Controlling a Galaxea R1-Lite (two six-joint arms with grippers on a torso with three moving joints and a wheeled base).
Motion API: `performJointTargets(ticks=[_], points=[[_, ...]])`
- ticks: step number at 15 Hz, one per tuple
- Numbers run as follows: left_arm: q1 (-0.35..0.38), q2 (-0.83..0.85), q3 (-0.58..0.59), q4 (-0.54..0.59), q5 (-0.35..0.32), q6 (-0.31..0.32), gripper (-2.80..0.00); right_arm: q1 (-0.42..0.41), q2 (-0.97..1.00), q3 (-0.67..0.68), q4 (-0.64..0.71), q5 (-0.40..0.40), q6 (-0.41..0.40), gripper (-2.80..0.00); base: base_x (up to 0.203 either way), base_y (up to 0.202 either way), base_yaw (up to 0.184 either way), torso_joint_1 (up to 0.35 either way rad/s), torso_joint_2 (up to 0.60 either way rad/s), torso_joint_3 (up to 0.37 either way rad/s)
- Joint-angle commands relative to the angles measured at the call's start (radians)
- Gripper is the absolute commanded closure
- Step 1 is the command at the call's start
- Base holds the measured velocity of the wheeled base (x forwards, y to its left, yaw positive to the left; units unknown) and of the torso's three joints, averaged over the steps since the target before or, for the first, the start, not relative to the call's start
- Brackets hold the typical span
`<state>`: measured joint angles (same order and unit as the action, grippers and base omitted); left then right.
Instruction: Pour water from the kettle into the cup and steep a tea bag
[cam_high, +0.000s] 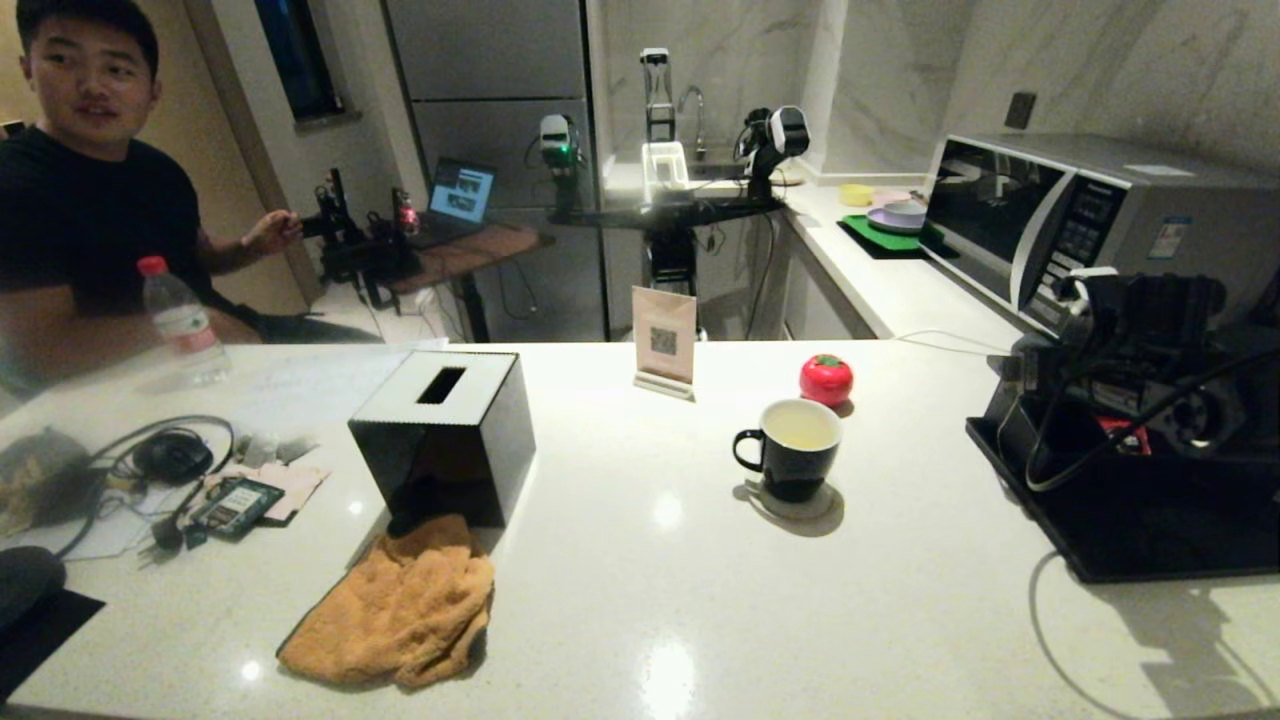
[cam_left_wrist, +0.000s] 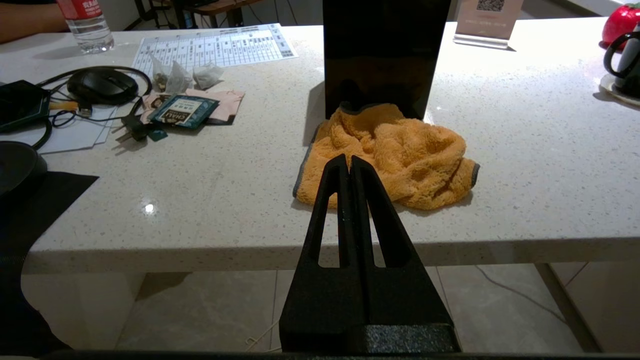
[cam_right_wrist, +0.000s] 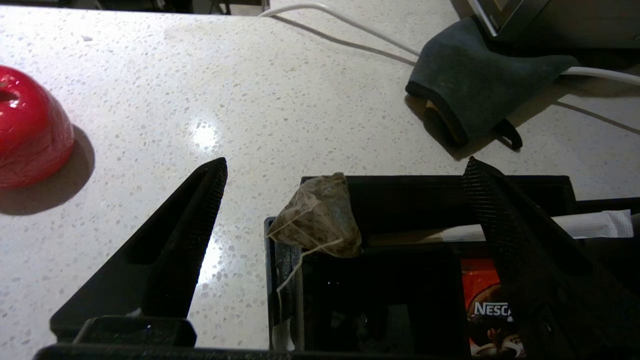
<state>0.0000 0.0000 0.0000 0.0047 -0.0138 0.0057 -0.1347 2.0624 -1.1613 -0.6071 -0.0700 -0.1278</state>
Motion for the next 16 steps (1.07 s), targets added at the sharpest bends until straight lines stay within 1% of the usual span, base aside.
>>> performJointTargets(ticks=[1,5,8,16], points=[[0.0,0.0,0.0,0.0,0.0,0.0,0.0,0.004,0.015,0.001,-0.013,-0.004,-0.001,-2.8,0.0,0.0,0.0,0.0,0.0,0.0],[0.0,0.0,0.0,0.0,0.0,0.0,0.0,0.003,0.027,0.02,-0.039,-0.006,-0.001,-2.8,0.0,0.0,0.0,0.0,0.0,0.0],[0.0,0.002,0.0,0.0,0.0,0.0,0.0,0.003,0.042,0.02,-0.049,-0.042,0.001,-2.8,0.0,0.0,0.0,0.0,0.0,0.0],[0.0,0.002,0.0,0.0,0.0,0.0,0.0,0.003,0.062,0.012,-0.053,-0.043,0.001,-2.8,0.0,0.0,0.0,0.0,0.0,0.0]])
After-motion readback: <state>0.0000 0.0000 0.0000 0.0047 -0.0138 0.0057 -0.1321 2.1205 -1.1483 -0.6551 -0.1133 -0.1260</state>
